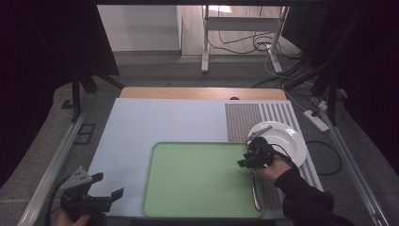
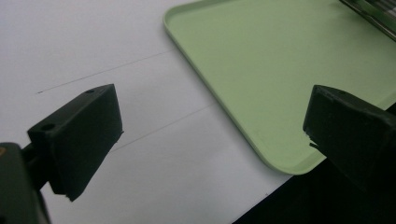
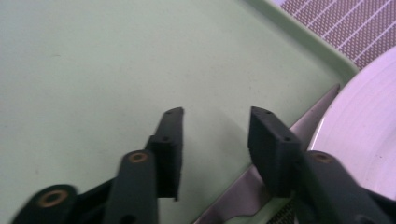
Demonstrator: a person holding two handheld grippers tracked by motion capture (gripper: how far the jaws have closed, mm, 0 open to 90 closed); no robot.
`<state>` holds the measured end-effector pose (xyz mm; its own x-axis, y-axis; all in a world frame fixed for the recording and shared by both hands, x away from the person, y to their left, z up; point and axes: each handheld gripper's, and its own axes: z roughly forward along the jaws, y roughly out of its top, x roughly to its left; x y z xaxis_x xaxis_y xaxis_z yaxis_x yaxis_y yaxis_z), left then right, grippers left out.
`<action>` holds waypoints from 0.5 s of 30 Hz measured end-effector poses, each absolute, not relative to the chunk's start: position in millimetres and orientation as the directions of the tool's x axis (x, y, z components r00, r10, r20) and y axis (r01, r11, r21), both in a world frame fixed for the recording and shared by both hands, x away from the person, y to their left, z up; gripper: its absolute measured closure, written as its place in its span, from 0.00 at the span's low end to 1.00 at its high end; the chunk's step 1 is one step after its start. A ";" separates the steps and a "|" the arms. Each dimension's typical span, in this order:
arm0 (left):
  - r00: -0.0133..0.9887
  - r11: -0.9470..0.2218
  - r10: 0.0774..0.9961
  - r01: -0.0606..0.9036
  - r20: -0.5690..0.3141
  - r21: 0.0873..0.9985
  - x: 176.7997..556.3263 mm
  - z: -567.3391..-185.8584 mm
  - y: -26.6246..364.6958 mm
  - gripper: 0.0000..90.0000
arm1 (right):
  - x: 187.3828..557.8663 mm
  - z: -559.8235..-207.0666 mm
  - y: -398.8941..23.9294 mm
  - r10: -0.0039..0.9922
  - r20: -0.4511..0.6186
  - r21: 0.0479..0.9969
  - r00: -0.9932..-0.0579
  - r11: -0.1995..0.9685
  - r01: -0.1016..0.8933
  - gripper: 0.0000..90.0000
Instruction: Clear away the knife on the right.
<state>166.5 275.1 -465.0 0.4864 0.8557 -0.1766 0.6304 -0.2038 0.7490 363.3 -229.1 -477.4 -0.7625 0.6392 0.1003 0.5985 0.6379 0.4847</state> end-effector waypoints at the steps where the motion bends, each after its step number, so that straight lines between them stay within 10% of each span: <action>1: 0.486 -0.204 0.856 0.630 -0.177 0.749 166.5 -465.0 275.1 0.05 | 362.4 -475.9 -228.5 0.638 0.096 0.488 -0.764 0.638 0.595 0.56; 15: 0.485 -0.205 0.857 0.631 -0.175 0.748 166.4 -465.0 274.9 0.05 | 350.8 -459.7 -225.8 0.641 0.069 0.536 -0.764 0.622 0.570 0.32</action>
